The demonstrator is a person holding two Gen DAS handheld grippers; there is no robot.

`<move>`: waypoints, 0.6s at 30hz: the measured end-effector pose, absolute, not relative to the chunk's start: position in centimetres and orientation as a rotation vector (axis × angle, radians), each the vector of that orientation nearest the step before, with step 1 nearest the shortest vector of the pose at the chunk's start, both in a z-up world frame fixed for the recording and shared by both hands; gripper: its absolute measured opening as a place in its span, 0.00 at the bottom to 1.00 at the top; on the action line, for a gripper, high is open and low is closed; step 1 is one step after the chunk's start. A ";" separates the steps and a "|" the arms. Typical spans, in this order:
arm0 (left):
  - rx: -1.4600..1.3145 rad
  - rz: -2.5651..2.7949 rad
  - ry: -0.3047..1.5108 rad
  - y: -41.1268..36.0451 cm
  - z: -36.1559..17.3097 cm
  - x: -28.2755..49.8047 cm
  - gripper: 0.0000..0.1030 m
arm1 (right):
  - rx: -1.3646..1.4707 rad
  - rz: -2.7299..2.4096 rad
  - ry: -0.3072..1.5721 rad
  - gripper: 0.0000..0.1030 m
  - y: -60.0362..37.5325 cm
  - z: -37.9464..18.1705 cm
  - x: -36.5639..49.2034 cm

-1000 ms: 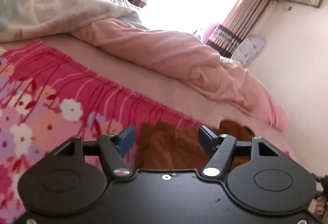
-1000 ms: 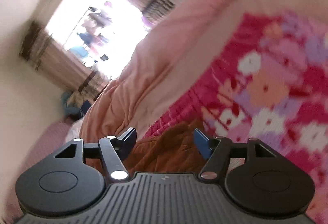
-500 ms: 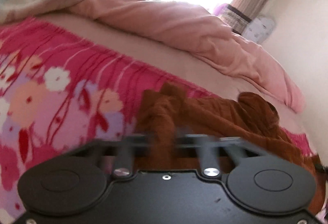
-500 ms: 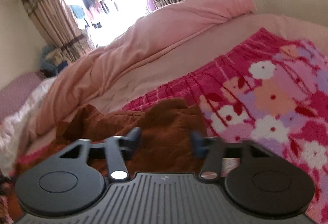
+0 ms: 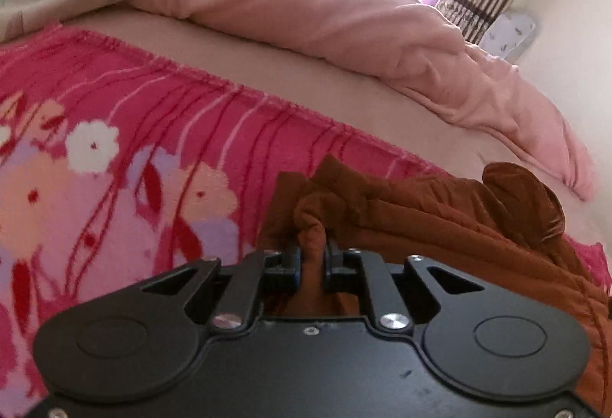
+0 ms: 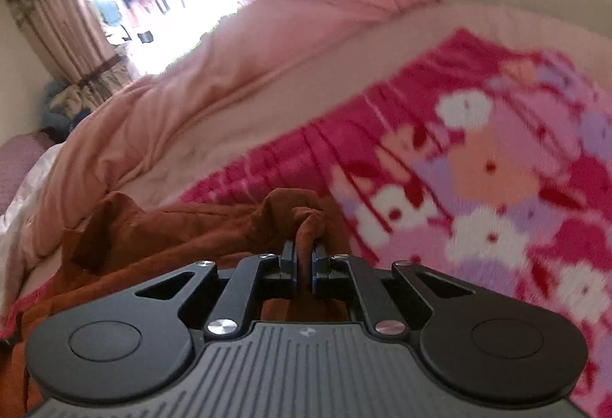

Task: Fold large clothes
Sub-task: 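Regrasp the folded edge with both grippers, press it flat, and open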

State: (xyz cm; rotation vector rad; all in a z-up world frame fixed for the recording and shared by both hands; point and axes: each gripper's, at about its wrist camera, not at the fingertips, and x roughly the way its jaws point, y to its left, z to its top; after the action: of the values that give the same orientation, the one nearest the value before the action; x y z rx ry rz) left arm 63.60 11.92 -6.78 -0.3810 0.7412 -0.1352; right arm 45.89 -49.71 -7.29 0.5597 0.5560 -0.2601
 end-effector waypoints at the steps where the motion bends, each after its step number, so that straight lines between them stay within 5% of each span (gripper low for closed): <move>1: -0.389 -0.132 0.744 12.1 -6.7 63.7 0.17 | 0.577 -0.256 0.561 0.07 -49.9 -7.7 45.9; 3: -0.376 -0.117 0.742 12.3 -6.2 63.6 0.33 | 0.578 -0.249 0.556 0.11 -49.9 -7.9 45.7; 4: -0.363 -0.084 0.741 12.4 -5.8 63.3 0.56 | 0.580 -0.245 0.555 0.15 -49.9 -7.8 45.5; 8: -0.405 -0.110 0.695 14.4 -3.8 59.6 0.56 | 0.619 -0.255 0.483 0.55 -50.4 -6.2 42.5; 18: -0.424 -0.188 0.672 15.2 -6.7 48.4 0.57 | 0.545 -0.121 0.465 0.61 -48.5 -6.9 30.9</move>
State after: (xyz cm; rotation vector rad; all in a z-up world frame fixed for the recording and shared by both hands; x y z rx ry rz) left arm 48.36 15.22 -6.71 -0.4242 0.6720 -0.1880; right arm 30.88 -48.51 -6.94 0.5450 0.4648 -0.1206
